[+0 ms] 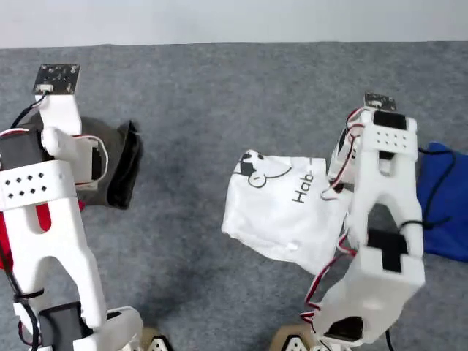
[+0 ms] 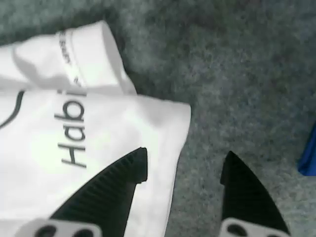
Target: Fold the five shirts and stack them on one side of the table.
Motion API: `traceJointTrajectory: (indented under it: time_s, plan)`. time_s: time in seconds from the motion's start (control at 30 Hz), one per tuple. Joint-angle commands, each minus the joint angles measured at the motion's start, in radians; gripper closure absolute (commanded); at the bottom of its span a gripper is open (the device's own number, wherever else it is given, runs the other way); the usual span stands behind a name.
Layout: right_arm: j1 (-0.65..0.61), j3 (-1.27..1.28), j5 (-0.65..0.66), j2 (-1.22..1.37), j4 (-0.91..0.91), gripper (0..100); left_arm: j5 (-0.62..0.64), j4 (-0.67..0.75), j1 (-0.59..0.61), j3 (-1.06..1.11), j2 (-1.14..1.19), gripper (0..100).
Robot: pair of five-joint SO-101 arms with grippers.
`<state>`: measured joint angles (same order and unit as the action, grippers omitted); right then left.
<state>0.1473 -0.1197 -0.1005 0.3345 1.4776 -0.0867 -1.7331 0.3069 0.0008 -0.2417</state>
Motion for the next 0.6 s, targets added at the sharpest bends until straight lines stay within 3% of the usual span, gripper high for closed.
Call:
traceJointTrajectory:
  time_s: [0.0,0.17,0.37,0.57]
  plan:
    - [-0.028,-0.114,-0.014,0.056,0.012,74.2,-0.008,-0.020,0.005,-0.002,-0.032,99]
    - [-0.070,-0.161,-0.012,0.147,0.012,75.7,-0.008,-0.020,0.005,-0.002,-0.032,99]
    - [-0.088,-0.196,-0.012,0.209,0.008,87.3,-0.008,-0.020,0.005,-0.002,-0.032,99]
    - [-0.087,-0.198,-0.009,0.232,0.012,88.7,-0.008,-0.018,0.005,-0.001,-0.031,99]
